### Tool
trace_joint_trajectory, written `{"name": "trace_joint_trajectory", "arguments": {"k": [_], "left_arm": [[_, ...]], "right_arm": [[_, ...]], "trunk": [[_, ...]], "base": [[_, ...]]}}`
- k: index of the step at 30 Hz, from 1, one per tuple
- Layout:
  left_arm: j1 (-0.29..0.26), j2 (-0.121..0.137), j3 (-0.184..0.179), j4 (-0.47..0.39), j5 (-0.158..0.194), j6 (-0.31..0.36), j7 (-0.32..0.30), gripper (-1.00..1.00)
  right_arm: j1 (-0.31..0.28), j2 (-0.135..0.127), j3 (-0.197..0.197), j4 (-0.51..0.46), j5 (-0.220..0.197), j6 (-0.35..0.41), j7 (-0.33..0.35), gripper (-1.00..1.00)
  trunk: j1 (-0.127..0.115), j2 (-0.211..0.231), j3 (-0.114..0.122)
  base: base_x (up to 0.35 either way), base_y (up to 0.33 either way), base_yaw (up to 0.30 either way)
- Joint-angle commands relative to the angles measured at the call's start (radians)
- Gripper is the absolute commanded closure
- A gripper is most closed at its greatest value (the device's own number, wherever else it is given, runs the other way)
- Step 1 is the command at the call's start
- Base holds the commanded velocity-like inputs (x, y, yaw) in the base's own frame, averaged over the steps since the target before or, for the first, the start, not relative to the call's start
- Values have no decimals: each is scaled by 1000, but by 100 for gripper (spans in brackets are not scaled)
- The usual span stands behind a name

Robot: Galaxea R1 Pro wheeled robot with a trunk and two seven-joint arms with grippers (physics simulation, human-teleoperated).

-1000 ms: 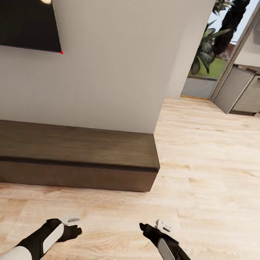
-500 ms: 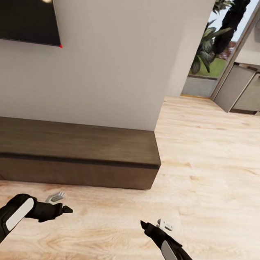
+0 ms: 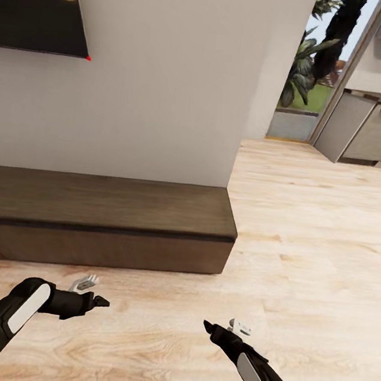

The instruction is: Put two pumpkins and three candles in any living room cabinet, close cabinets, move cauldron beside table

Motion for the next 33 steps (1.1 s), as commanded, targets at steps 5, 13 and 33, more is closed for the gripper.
{"name": "trace_joint_trajectory", "arguments": {"k": [5,13,33], "left_arm": [[-1,-2,-2,-1,-8,4,-9,-100],[-1,-3,-4,-1,-7,5,-9,-100],[-2,-23,-19,4,-5,-3,-6,-100]], "right_arm": [[0,0,-11,33,-8,-33,7,-100],[0,2,-235,88,-6,-58,105,-100],[0,4,-289,95,13,-130,127,-100]], "trunk": [[19,-36,-17],[50,-92,-42],[103,-189,-85]], "base": [[0,0,0],[0,0,0],[0,0,0]]}}
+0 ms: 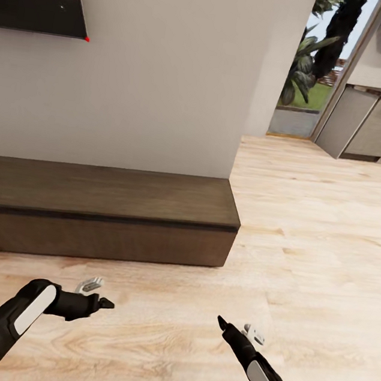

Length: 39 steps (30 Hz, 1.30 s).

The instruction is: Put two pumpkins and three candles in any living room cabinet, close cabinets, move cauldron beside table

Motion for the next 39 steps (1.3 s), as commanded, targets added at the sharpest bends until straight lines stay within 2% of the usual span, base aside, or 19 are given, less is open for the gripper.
{"name": "trace_joint_trajectory", "arguments": {"k": [1,8,17,21,28,29,30,32,33,35,39], "left_arm": [[0,3,0,-1,-6,3,-13,-100],[-1,-31,6,1,9,8,-39,-100],[-1,-33,10,0,12,10,-43,-100],[-1,-32,13,0,14,14,-44,-100],[0,-16,17,3,48,21,-44,-100],[1,-14,17,3,108,21,-44,-100],[1,-7,17,4,129,22,-45,-100],[2,7,16,4,156,22,-45,-100],[2,10,16,4,163,22,-45,-100],[4,18,17,4,201,22,-45,-100],[6,46,15,4,258,23,-45,-100]], "right_arm": [[-1,0,-4,-1,-5,0,6,-100],[1,1,-2,3,-4,2,14,-100],[1,1,-5,4,-14,4,41,-100],[1,7,-9,3,-36,27,63,-100],[1,9,-22,0,-76,52,102,-100],[1,8,-34,0,-207,53,318,-100],[1,9,-54,0,-277,56,327,-100],[1,11,-66,0,-359,57,334,-100],[1,11,-67,0,-372,54,333,-100],[1,11,-70,0,-403,42,326,-100],[1,12,-78,0,-436,-10,311,-100]], "trunk": [[0,0,-1],[0,0,-1],[0,0,-1],[0,0,-1],[0,0,-1],[0,0,-1],[0,0,-1],[0,0,-1],[0,0,-1],[0,0,-1],[0,0,-1]], "base": [[23,0,0],[156,0,0],[112,0,0],[23,0,0],[36,0,0],[99,0,0],[55,0,0],[29,0,0],[18,0,0],[9,0,0],[2,0,0]]}}
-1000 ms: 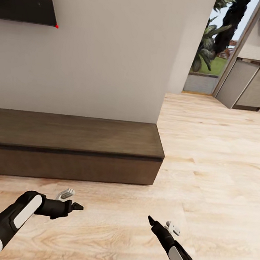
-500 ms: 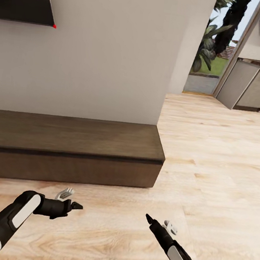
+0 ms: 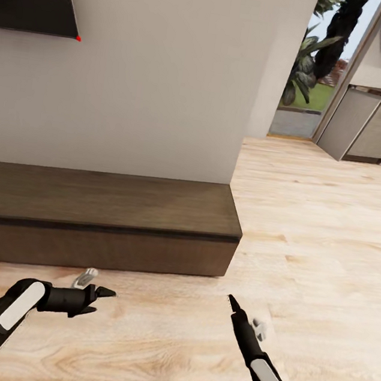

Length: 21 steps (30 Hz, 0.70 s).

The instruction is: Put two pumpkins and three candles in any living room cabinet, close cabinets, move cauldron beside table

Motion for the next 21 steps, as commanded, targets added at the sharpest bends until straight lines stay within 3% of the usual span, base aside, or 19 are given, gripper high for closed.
{"name": "trace_joint_trajectory", "arguments": {"k": [1,3,6,8,11,16,21], "left_arm": [[0,4,-2,0,1,0,-9,-100],[0,7,-2,0,10,0,-9,-100],[0,9,-3,0,18,1,-9,-100],[1,10,-2,0,21,1,-9,-100],[1,10,-2,0,28,1,-12,-100],[1,11,-3,0,39,1,-41,-100],[2,11,-3,0,41,2,-77,-100]], "right_arm": [[-1,1,-5,2,-15,-5,6,-100],[-1,2,-6,0,-63,-7,13,-100],[-1,2,-5,-2,-208,5,52,-100],[-1,2,-3,-8,-271,21,102,-100],[-1,6,7,-11,-287,27,140,-100],[-1,21,53,-12,-273,5,150,-100],[-1,24,60,-12,-282,0,190,-100]], "trunk": [[0,0,-1],[0,0,-1],[0,0,-1],[0,0,-1],[0,0,-1],[0,0,-1],[0,0,-1]], "base": [[0,0,0],[0,0,0],[0,0,0],[65,15,0],[129,42,0],[42,11,0],[166,1,0]]}}
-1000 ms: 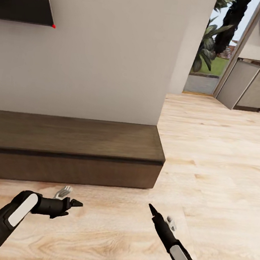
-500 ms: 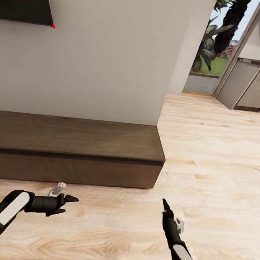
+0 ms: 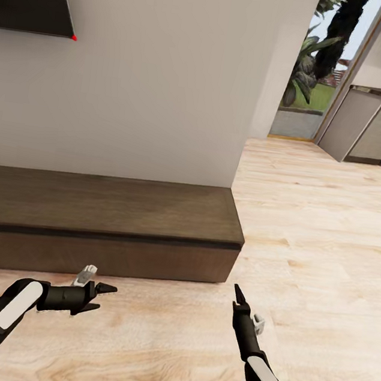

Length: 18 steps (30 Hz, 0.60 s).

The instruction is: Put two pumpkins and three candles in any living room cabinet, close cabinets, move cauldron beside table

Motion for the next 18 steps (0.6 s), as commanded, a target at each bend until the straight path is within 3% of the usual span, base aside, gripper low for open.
{"name": "trace_joint_trajectory", "arguments": {"k": [1,6,12,18], "left_arm": [[-1,1,-2,0,-7,0,-19,-100],[1,1,-4,24,-6,1,-82,-100],[2,4,-5,64,-6,3,-167,-100],[3,4,-6,105,-6,5,-197,-100]], "right_arm": [[-1,1,-5,1,2,0,19,-100],[-1,0,-7,1,0,22,127,-100],[-1,2,-7,1,0,59,158,-100],[-1,5,-6,0,0,60,161,-100]], "trunk": [[0,0,-1],[0,0,-1],[0,0,-1],[0,0,-1]], "base": [[85,0,0],[30,0,0],[120,0,0],[43,0,0]]}}
